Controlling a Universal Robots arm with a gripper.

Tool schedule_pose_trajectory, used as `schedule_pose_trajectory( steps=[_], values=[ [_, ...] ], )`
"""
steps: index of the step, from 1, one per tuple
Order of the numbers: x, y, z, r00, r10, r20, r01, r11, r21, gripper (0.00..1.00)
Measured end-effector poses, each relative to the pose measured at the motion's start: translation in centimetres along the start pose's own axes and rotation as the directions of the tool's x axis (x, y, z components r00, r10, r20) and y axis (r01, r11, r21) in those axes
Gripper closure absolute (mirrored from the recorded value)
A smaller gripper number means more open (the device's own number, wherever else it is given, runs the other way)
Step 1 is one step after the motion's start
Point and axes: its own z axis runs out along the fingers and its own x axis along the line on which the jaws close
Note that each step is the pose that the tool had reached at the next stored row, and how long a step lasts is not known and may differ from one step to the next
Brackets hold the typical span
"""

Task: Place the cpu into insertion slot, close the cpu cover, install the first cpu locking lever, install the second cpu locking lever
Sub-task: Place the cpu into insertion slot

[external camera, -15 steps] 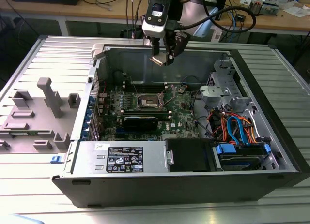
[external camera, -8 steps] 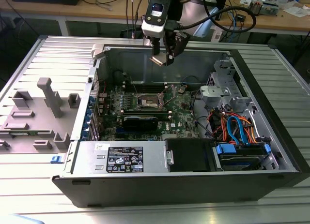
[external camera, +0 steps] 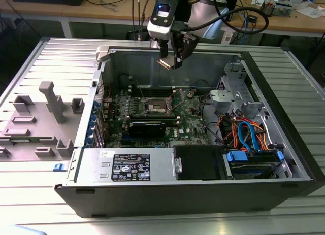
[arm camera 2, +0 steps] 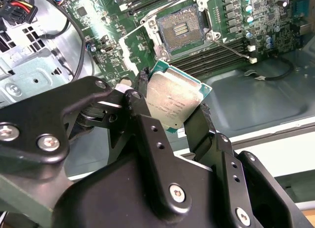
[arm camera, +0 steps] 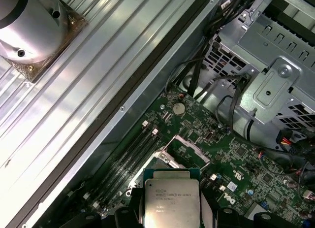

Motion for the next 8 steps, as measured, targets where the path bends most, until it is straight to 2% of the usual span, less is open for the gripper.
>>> schedule_pose_trajectory(
  steps=[8],
  values=[
    [-0.01, -0.01, 0.0, 0.9996, 0.027, 0.0023, -0.027, 0.9996, -0.0005, 0.45]
  ],
)
